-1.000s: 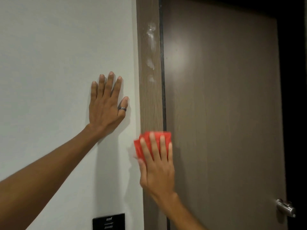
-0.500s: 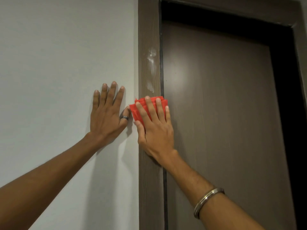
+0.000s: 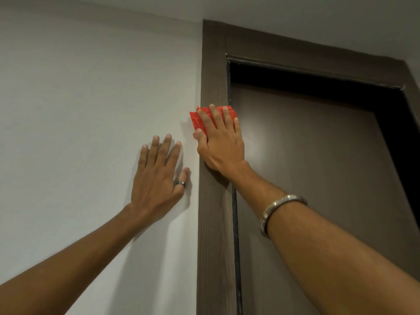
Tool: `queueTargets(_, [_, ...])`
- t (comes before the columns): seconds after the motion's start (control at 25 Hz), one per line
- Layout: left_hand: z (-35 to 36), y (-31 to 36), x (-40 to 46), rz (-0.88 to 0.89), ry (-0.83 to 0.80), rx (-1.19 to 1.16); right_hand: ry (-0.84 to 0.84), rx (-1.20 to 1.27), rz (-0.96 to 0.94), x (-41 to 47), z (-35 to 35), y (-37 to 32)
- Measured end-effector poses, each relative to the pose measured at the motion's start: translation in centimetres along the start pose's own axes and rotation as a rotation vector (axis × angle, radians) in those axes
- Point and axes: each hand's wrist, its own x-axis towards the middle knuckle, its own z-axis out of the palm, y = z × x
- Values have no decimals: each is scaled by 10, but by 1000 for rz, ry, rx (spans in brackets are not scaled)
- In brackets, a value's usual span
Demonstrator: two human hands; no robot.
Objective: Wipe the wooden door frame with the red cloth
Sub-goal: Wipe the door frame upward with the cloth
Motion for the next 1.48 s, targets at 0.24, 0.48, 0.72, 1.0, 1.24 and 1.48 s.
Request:
queueTargets(0.24, [2, -3, -2, 15, 52, -31, 49, 22, 17, 87, -12, 4])
queueTargets(0.48, [1, -4, -2, 21, 39, -50, 126, 36, 136, 58, 3, -10])
queueTargets(0.72, [0, -4, -1, 18, 26, -43, -12, 51, 117, 148, -24, 14])
queueTargets(1.0, [0, -4, -2, 9, 7, -33, 33, 25, 75, 152, -17, 23])
queueTargets(1.24, [2, -2, -6, -3, -41, -2, 87, 41, 70, 83, -7, 12])
queueTargets(1.48, [-2, 14, -48, -12, -58, 2, 78, 149, 100, -32, 4, -1])
